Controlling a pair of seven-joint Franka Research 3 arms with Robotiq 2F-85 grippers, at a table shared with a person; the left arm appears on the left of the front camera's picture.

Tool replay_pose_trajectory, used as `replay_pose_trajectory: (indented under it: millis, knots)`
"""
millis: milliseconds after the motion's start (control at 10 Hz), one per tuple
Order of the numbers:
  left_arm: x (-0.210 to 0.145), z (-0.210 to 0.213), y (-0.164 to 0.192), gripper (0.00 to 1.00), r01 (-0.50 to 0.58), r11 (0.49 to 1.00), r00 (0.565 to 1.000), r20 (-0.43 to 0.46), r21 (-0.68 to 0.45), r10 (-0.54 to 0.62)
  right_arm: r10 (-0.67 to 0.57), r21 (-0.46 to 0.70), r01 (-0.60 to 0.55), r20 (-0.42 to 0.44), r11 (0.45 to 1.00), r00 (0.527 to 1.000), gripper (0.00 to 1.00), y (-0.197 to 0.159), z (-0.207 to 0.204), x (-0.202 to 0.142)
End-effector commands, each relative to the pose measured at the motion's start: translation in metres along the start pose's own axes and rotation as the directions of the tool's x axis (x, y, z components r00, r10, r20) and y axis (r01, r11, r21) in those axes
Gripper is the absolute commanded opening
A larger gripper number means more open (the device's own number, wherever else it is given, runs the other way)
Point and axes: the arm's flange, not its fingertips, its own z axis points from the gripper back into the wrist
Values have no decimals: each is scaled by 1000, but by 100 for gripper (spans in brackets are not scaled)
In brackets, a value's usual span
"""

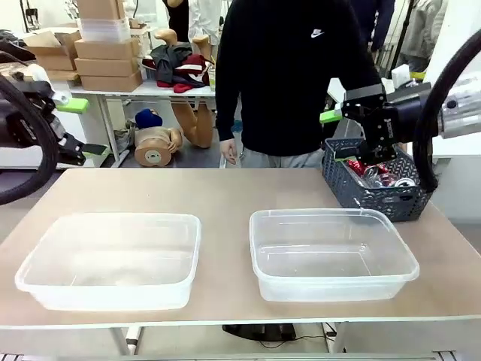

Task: Sort the waste into each basket.
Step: Pick up the Organizing box on the left side of the table and lift it.

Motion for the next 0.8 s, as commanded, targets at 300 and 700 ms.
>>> replay_pose_trajectory:
  millis: [300, 700]
  knots:
    - [1, 0, -9, 100, 50, 998, 999, 2, -27, -50, 47, 7, -47, 6, 999, 999, 100, 0, 4, 5]
    - [-10, 12, -15, 100, -23, 968, 974, -213, 249, 78, 55, -90, -64, -102, 994, 993, 100, 39, -58, -9]
